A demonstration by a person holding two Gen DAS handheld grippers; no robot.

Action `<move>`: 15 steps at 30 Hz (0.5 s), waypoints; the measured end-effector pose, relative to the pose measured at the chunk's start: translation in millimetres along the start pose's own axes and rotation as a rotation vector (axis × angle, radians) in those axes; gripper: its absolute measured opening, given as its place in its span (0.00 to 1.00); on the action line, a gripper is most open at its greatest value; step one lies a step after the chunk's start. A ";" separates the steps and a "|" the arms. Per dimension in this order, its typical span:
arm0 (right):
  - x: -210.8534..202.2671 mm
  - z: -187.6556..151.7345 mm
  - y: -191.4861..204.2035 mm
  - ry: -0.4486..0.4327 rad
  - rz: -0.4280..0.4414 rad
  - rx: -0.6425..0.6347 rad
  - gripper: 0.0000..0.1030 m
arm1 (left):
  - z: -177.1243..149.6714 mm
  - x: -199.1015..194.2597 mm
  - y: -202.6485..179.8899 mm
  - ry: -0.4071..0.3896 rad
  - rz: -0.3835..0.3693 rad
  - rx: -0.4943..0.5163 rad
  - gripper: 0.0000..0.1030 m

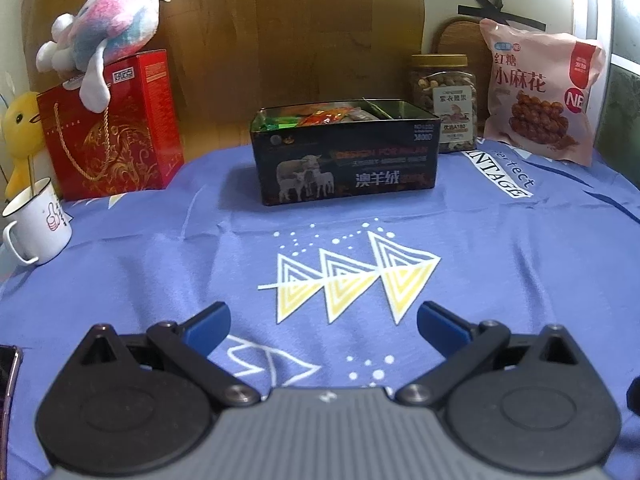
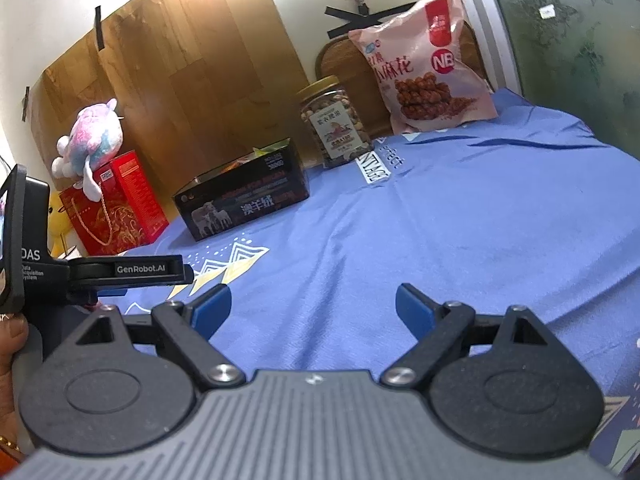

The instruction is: Organize snacks

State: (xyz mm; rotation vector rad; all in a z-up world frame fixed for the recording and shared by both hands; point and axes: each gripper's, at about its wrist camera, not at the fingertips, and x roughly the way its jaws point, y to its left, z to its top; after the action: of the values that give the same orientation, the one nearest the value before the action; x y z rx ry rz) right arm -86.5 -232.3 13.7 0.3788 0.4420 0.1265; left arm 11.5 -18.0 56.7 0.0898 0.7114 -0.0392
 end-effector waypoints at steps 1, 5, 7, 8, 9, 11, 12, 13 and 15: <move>1.4 0.2 1.0 0.001 0.003 -0.002 0.89 | -0.3 -1.2 1.4 -0.003 0.001 0.000 1.00; 5.9 3.1 4.0 0.000 0.024 -0.007 0.89 | 1.6 -6.0 1.4 -0.012 0.002 0.014 1.00; 8.0 7.3 3.7 -0.004 0.040 -0.006 0.89 | 4.8 -8.9 -1.7 -0.013 -0.014 0.023 1.00; 9.5 9.3 2.9 -0.005 0.049 0.000 0.89 | 6.9 -10.9 -4.5 -0.015 -0.024 0.029 1.00; 11.1 11.3 1.8 -0.004 0.056 0.007 0.89 | 9.2 -13.3 -8.1 -0.016 -0.033 0.035 1.00; 14.3 15.7 -0.4 -0.001 0.068 0.011 0.89 | 12.7 -19.0 -14.9 -0.025 -0.048 0.048 1.00; 15.1 17.9 -0.9 -0.001 0.072 0.007 0.89 | 13.5 -22.1 -19.1 -0.037 -0.046 0.058 1.00; 15.8 20.4 -2.0 -0.002 0.076 -0.001 0.89 | 14.4 -24.0 -23.3 -0.046 -0.042 0.069 1.00; 15.3 25.4 -5.6 -0.002 0.079 -0.008 0.89 | 16.6 -26.2 -31.8 -0.043 -0.042 0.081 1.00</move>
State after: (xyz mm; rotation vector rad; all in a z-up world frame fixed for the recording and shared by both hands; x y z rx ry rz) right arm -61.5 -242.8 26.8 0.3884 0.4242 0.2050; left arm 0.4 -51.1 84.2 0.1511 0.6687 -0.1101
